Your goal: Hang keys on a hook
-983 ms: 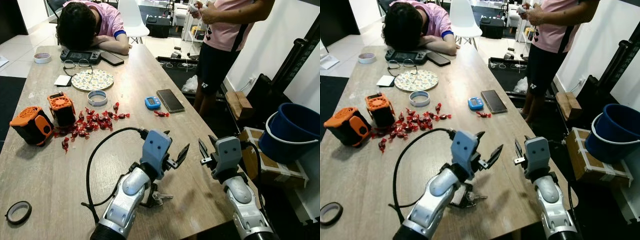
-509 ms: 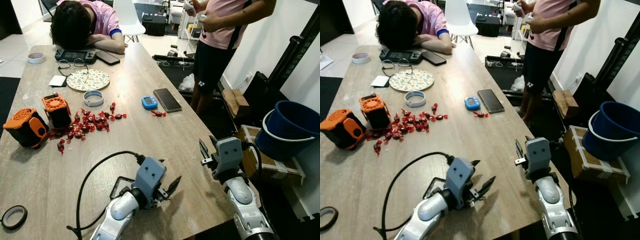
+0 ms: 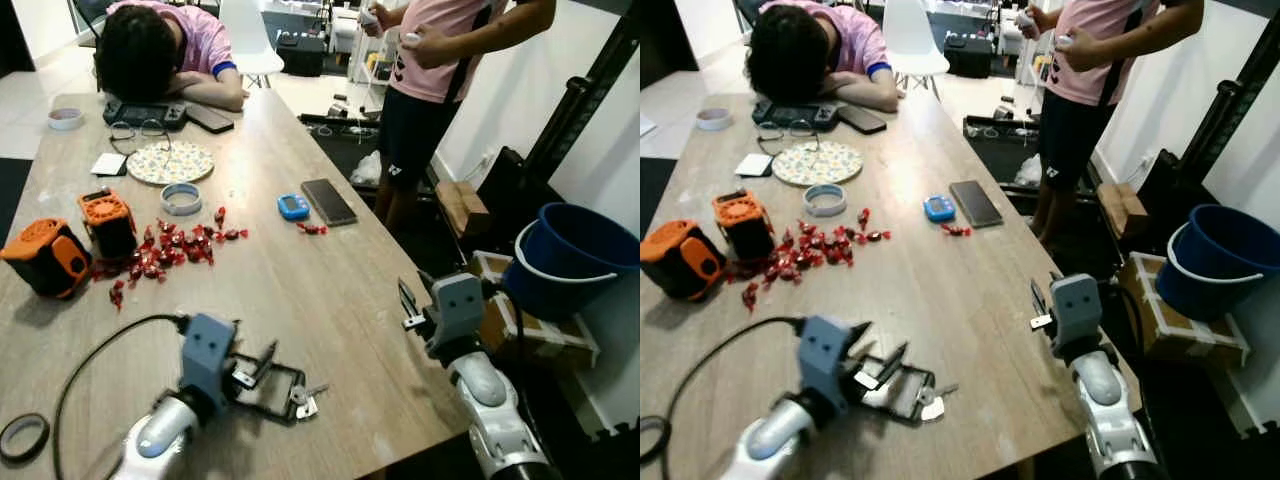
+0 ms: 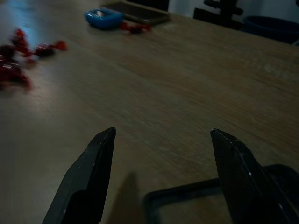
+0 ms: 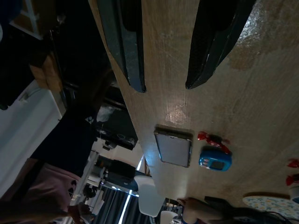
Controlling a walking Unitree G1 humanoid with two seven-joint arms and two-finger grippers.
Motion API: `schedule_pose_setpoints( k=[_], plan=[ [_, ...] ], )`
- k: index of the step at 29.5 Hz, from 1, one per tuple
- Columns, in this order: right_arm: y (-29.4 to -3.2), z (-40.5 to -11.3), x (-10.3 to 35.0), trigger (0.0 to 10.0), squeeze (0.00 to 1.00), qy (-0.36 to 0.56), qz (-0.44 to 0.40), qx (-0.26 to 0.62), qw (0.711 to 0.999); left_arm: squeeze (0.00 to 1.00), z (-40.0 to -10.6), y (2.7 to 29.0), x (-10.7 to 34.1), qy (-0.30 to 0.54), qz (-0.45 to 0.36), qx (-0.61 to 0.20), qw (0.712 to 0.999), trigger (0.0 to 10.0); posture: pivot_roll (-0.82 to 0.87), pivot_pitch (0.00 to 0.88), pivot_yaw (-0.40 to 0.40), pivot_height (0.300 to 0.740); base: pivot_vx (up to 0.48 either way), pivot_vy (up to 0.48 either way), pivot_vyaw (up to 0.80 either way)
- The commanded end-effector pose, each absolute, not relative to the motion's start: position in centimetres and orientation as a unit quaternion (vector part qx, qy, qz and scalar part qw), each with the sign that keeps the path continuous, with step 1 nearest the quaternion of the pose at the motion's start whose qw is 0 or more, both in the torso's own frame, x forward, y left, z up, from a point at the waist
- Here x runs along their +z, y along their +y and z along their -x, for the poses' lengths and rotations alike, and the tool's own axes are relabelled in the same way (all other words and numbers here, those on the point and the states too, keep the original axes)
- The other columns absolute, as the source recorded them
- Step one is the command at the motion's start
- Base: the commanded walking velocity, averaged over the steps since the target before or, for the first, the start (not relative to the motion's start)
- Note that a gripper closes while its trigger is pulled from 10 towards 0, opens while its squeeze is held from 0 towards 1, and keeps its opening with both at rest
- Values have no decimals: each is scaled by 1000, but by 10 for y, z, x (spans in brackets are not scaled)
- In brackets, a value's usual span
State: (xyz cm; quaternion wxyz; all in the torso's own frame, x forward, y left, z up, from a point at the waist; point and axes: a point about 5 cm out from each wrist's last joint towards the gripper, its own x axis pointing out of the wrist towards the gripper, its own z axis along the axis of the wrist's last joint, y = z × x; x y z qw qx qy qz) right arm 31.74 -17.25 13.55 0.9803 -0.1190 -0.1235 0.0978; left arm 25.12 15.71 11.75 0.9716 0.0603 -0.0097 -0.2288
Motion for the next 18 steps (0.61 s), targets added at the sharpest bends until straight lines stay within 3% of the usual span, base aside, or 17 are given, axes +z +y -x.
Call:
schedule_pose_setpoints(
  k=[1, 12, 15, 18],
  plan=[
    [-178, -316, 132, 10000, 0, -116, 120, 94, 981, 0, -244, 159, 119, -1, -65, -241, 968, 10000, 70, 122, -89, 740, 0, 0, 0],
    [-178, -317, 132, 10000, 0, -115, 122, 98, 981, 0, -243, 167, 133, -5, -113, -234, 966, 10000, 74, 126, -96, 740, 0, 0, 0],
    [-177, -317, 134, 10000, 0, -120, 135, 105, 978, 0, -242, 159, 138, -10, -104, -272, 957, 10000, 74, 126, -96, 740, 0, 0, 0],
    [-180, -319, 137, 10000, 0, -124, 140, 101, 977, 0, -233, 139, 147, -10, -44, -358, 933, 10000, 70, 125, -95, 740, 0, 0, 0]
  ],
)
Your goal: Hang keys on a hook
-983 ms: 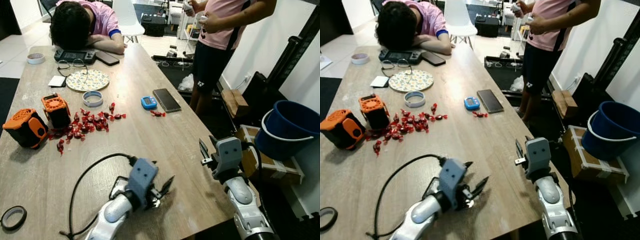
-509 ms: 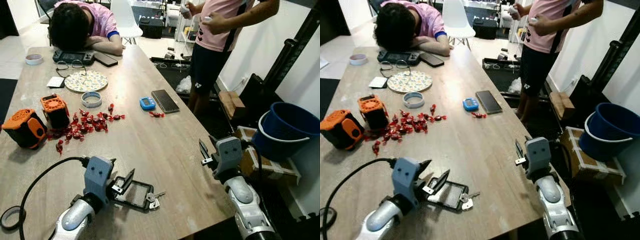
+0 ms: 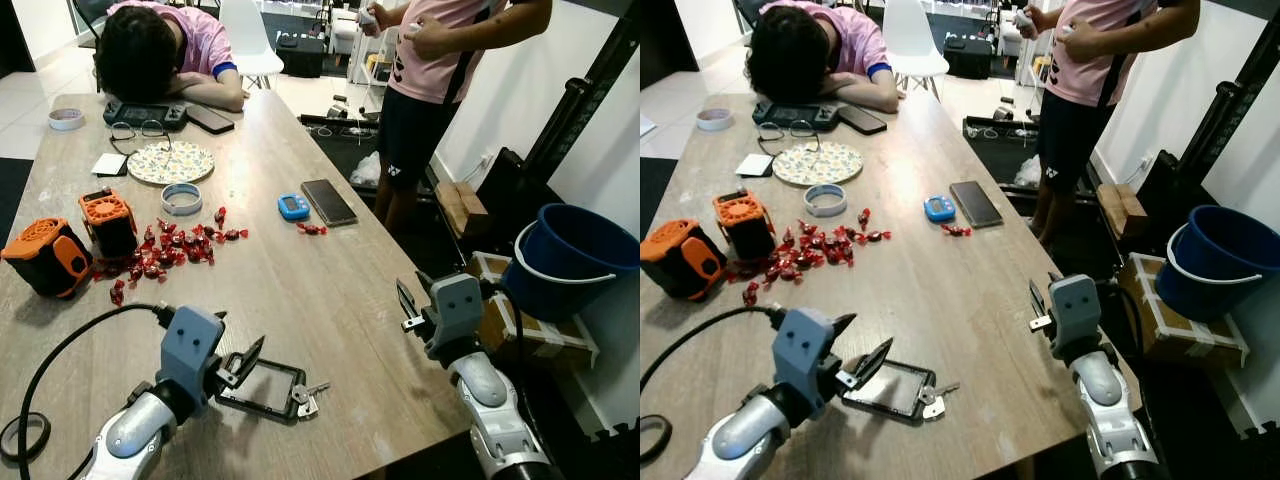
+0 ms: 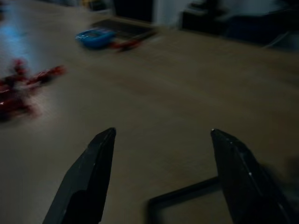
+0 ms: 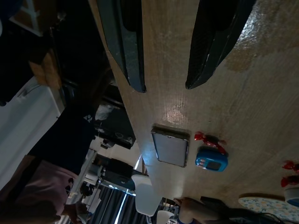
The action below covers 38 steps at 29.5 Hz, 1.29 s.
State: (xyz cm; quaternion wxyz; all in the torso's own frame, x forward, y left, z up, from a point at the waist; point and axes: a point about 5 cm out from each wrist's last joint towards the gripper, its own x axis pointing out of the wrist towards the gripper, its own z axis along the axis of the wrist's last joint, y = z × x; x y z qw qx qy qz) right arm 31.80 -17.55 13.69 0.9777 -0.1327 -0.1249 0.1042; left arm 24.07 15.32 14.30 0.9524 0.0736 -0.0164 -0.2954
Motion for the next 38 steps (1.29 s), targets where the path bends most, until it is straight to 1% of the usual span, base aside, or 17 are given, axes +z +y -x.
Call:
schedule_pose_setpoints(
  k=[1, 4, 7, 10, 11, 15, 17, 19, 21, 24, 26, 27, 28, 29, 31, 35, 38],
  plan=[
    [-180, -319, 137, 10000, 0, -124, 140, 101, 977, 0, -233, 139, 147, -10, -44, -358, 933, 10000, 70, 125, -95, 740, 0, 0, 0],
    [-183, -320, 139, 10000, 0, -125, 141, 97, 977, 0, -227, 120, 151, -6, -14, -428, 904, 10000, 67, 125, -94, 740, 0, 0, 0],
    [-183, -319, 138, 10000, 0, -125, 142, 97, 977, 0, -226, 114, 149, -1, -9, -455, 891, 10000, 62, 127, -93, 740, 0, 0, 0],
    [-182, -319, 138, 10000, 0, -125, 141, 97, 977, 0, -228, 112, 147, 2, -2, -458, 889, 10000, 62, 127, -93, 740, 0, 0, 0],
    [-181, -318, 137, 10000, 0, -125, 141, 99, 977, 0, -240, 110, 145, -5, 8, -430, 903, 10000, 48, 125, -90, 740, 0, 0, 0],
    [-180, -317, 137, 10000, 0, -125, 141, 99, 977, 0, -253, 109, 148, -25, 13, -381, 924, 10000, 48, 125, -90, 740, 0, 0, 0],
    [-181, -317, 137, 10000, 0, -125, 142, 98, 977, 0, -258, 107, 158, -41, 53, -358, 931, 10000, 48, 125, -90, 740, 0, 0, 0],
    [-182, -317, 137, 10000, 0, -124, 142, 98, 977, 0, -258, 103, 163, -47, 81, -359, 929, 10000, 43, 125, -94, 740, 0, 0, 0],
    [-183, -317, 137, 10000, 0, -124, 143, 98, 977, 0, -251, 91, 175, -56, 140, -393, 907, 10000, 45, 124, -97, 740, 0, 0, 0],
    [-182, -318, 137, 10000, 0, -124, 144, 100, 977, 0, -248, 79, 185, -74, 160, -413, 894, 10000, 48, 125, -98, 740, 0, 0, 0],
    [-182, -318, 137, 10000, 0, -124, 144, 100, 977, 0, -248, 79, 185, -74, 160, -413, 894, 10000, 48, 125, -98, 740, 0, 0, 0],
    [-181, -318, 137, 10000, 0, -124, 143, 101, 977, 0, -250, 74, 187, -81, 114, -410, 901, 10000, 48, 125, -99, 740, 0, 0, 0],
    [-180, -319, 137, 10000, 0, -124, 143, 102, 977, 0, -252, 69, 182, -92, -11, -414, 906, 10000, 50, 125, -99, 740, 0, 0, 0],
    [-180, -318, 136, 10000, 0, -122, 144, 104, 976, 0, -252, 71, 178, -92, -69, -413, 903, 10000, 51, 125, -96, 740, 0, 0, 0],
    [-181, -317, 135, 10000, 0, -118, 152, 109, 975, 0, -253, 79, 172, -93, -137, -406, 899, 10000, 52, 125, -92, 740, 0, 0, 0],
    [-183, -313, 128, 10000, 0, -97, 198, 143, 965, 0, -252, 93, 169, -88, -192, -390, 896, 10000, 53, 125, -88, 740, 0, 0, 0],
    [-187, -311, 123, 10000, 0, -71, 228, 169, 956, 0, -253, 102, 173, -84, -193, -373, 904, 10000, 57, 123, -81, 740, 0, 0, 0]
  ],
)
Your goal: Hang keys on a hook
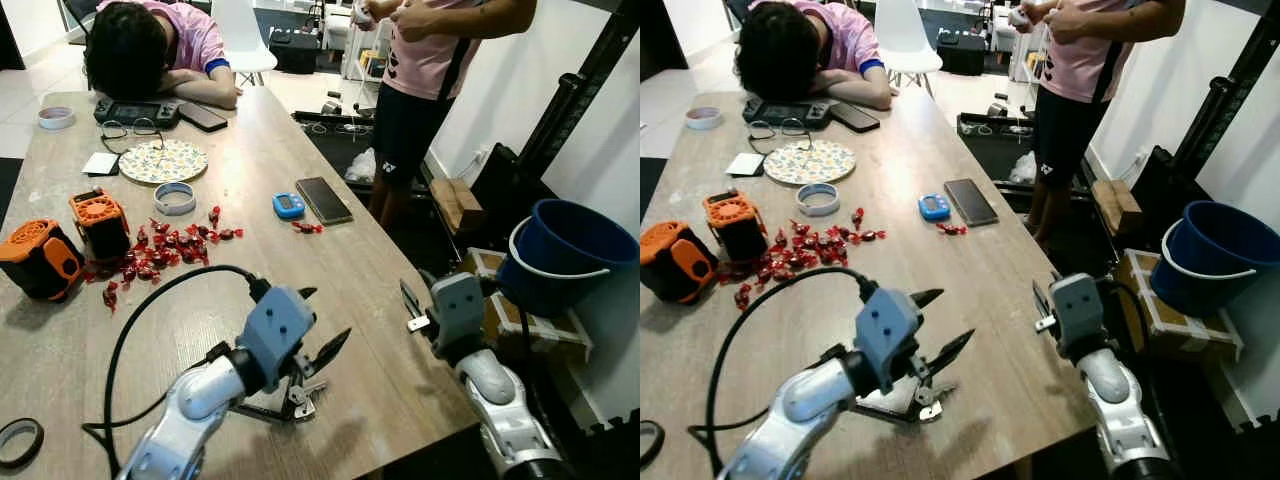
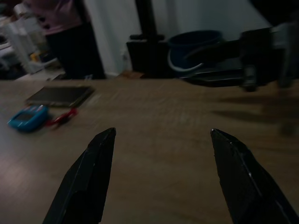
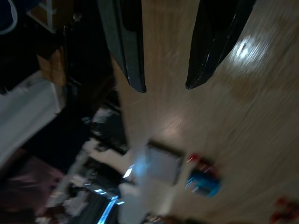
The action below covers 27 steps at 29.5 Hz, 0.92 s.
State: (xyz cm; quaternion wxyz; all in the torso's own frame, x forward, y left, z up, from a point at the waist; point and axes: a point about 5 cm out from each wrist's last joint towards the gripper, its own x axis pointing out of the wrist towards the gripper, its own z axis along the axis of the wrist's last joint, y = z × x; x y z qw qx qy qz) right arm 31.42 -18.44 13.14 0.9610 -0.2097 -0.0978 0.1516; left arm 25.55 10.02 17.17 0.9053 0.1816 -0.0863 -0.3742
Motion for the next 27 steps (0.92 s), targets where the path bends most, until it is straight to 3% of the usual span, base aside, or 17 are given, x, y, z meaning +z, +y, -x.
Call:
schedule_pose_setpoints(
  k=[1, 6, 8, 11, 13, 15, 20, 24, 27],
  plan=[
    [-188, -309, 121, 10000, 0, -61, 230, 185, 954, 0, -253, 106, 176, -85, -190, -363, 908, 10000, 61, 124, -77, 740, 0, 0, 0],
    [-180, -308, 126, 10000, 0, -63, 184, 215, 957, 0, -253, 111, 180, -85, -174, -347, 918, 10000, 64, 122, -74, 740, 0, 0, 0],
    [-156, -310, 139, 10000, 0, -92, 122, 252, 956, 0, -254, 110, 181, -90, -165, -343, 921, 10000, 64, 122, -74, 740, 0, 0, 0],
    [-143, -310, 145, 10000, 0, -104, 103, 273, 951, 0, -254, 109, 181, -93, -162, -343, 921, 10000, 64, 122, -74, 740, 0, 0, 0],
    [-110, -304, 157, 10000, 0, -127, 66, 339, 930, 0, -255, 106, 182, -97, -147, -342, 923, 10000, 85, 115, -77, 740, 0, 0, 0],
    [-110, -304, 157, 10000, 0, -127, 66, 339, 930, 0, -255, 106, 182, -97, -147, -342, 923, 10000, 85, 115, -77, 740, 0, 0, 0],
    [-69, -290, 150, 10000, 0, -102, 17, 442, 891, 0, -254, 101, 184, -98, -127, -340, 927, 10000, 91, 117, -87, 740, 0, 0, 0],
    [-60, -282, 140, 10000, 0, -74, 18, 477, 876, 0, -254, 99, 184, -96, -120, -341, 927, 10000, 94, 121, -90, 740, 0, 0, 0],
    [-52, -269, 126, 10000, 0, -32, 32, 531, 846, 0, -255, 96, 184, -95, -111, -341, 928, 10000, 97, 131, -94, 740, 0, 0, 0]
  ],
)
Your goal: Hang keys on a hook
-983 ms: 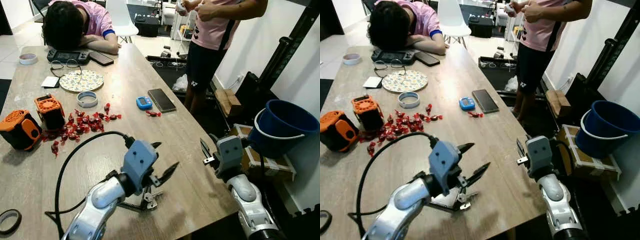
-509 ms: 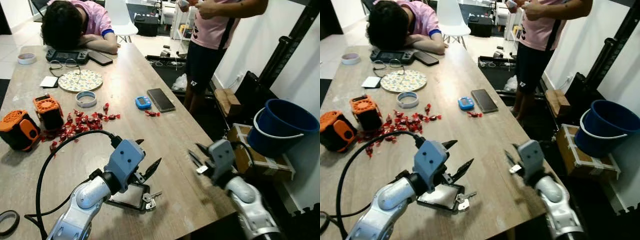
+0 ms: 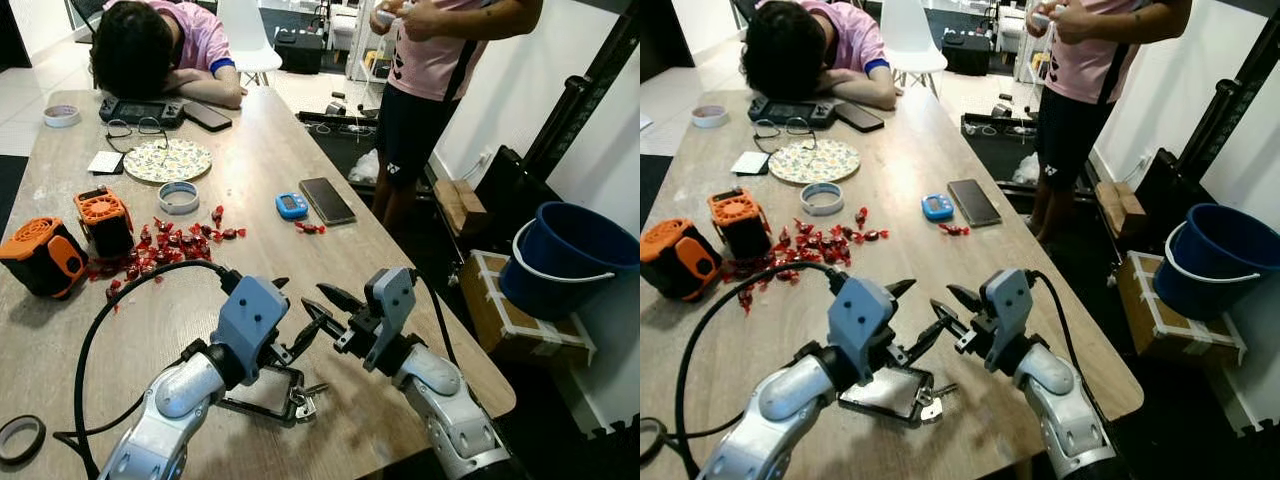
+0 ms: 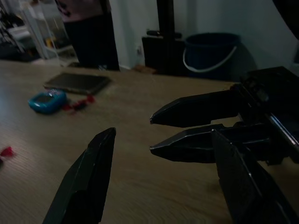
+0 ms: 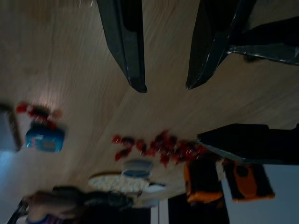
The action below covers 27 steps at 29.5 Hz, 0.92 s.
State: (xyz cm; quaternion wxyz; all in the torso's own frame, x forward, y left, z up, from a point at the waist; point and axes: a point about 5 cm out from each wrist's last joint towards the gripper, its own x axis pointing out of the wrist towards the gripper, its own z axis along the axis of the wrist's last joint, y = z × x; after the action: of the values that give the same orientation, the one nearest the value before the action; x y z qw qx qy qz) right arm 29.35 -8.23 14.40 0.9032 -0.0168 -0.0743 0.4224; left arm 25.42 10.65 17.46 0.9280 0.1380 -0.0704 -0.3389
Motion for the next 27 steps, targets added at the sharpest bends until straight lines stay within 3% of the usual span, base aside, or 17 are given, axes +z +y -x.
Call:
schedule_pose_setpoints(
  k=[1, 6, 12, 17, 21, 27],
  plan=[
    [-52, -269, 126, 10000, 0, -32, 32, 531, 846, 0, -255, 96, 184, -95, -111, -341, 928, 10000, 97, 131, -94, 740, 0, 0, 0],
    [-64, -264, 122, 10000, 0, -7, 53, 542, 839, 0, -254, 93, 183, -95, -107, -345, 928, 10000, 98, 134, -98, 740, 0, 0, 0],
    [-113, -281, 115, 10000, 0, 2, 87, 431, 898, 0, -254, 90, 185, -94, -96, -352, 926, 10000, 91, 134, -86, 740, 0, 0, 0],
    [-132, -291, 119, 10000, 0, -6, 91, 377, 922, 0, -252, 79, 187, -100, -85, -371, 919, 10000, 68, 131, -61, 740, 0, 0, 0],
    [-131, -288, 121, 10000, 0, -5, 81, 375, 923, 0, -251, 73, 188, -102, -87, -382, 914, 10000, 66, 131, -56, 740, 0, 0, 0],
    [-105, -270, 115, 10000, 0, 8, 46, 448, 893, 0, -258, 70, 191, -107, -95, -387, 911, 10000, 67, 132, -48, 740, 0, 0, 0]
  ],
)
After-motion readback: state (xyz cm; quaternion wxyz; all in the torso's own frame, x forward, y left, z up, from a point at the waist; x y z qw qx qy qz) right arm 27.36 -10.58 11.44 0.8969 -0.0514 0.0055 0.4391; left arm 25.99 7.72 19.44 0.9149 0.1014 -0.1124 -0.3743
